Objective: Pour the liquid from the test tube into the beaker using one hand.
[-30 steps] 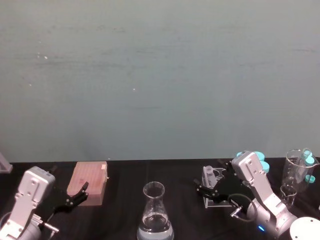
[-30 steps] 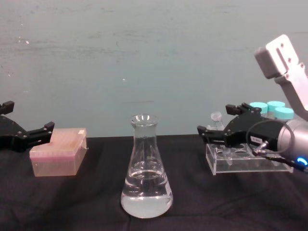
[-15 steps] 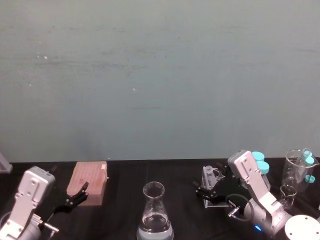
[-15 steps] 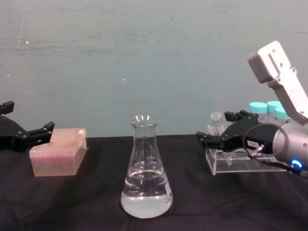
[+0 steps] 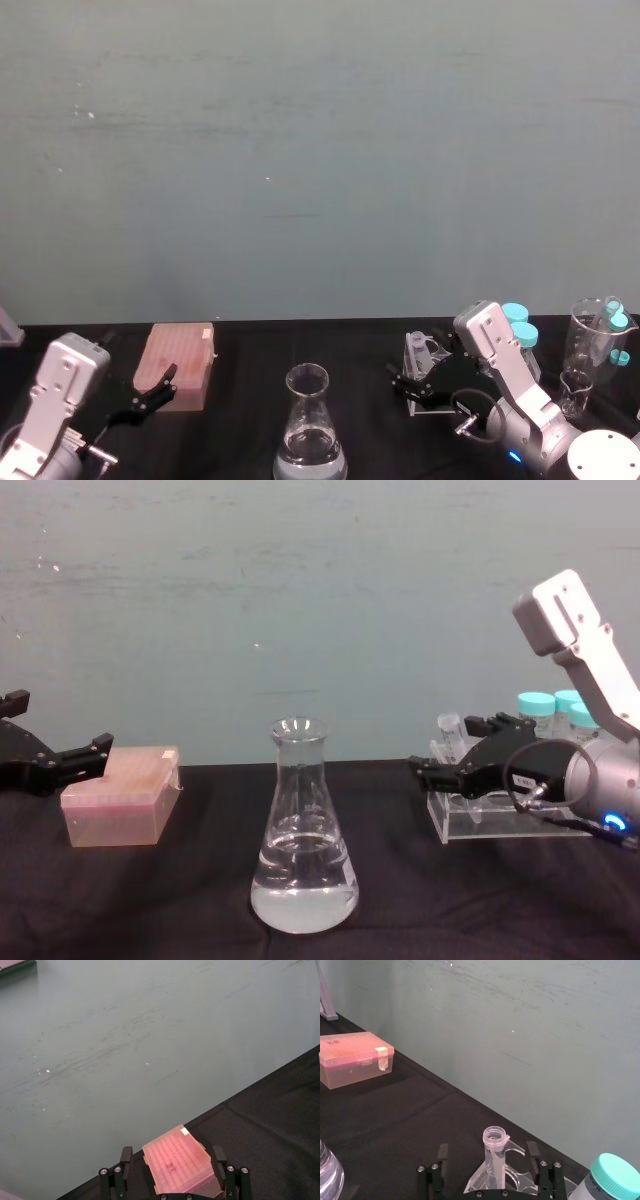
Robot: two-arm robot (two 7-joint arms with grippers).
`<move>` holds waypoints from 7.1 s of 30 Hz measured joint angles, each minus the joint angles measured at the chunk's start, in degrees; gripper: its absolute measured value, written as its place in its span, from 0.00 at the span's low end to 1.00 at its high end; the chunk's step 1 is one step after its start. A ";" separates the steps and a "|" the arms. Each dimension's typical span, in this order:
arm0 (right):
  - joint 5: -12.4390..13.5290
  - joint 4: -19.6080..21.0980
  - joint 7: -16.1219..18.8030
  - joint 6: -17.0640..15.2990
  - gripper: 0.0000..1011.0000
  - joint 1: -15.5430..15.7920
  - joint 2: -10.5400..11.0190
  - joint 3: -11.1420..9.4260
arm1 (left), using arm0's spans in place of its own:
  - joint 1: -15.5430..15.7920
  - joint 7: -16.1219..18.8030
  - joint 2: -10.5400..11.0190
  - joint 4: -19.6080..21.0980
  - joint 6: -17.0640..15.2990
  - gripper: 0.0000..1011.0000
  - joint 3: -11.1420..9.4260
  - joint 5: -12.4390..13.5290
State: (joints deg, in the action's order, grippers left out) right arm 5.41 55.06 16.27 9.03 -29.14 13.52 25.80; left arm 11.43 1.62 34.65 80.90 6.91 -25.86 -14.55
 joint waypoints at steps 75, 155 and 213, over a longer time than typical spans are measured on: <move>-2.50 7.28 2.22 2.50 0.20 3.88 -0.63 -4.92 | 0.00 0.00 0.00 0.00 0.00 0.99 0.00 0.00; -43.11 18.52 -10.61 13.54 0.20 0.94 7.04 10.36 | 0.00 0.00 0.00 0.00 0.00 0.99 0.00 0.00; -59.12 16.94 -21.02 10.68 0.20 -3.93 9.50 19.44 | 0.00 0.00 0.00 0.00 0.00 0.99 0.00 0.00</move>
State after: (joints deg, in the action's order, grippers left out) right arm -53.72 72.00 -4.74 19.71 -33.06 23.01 45.25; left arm 11.43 1.62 34.65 80.90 6.91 -25.86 -14.55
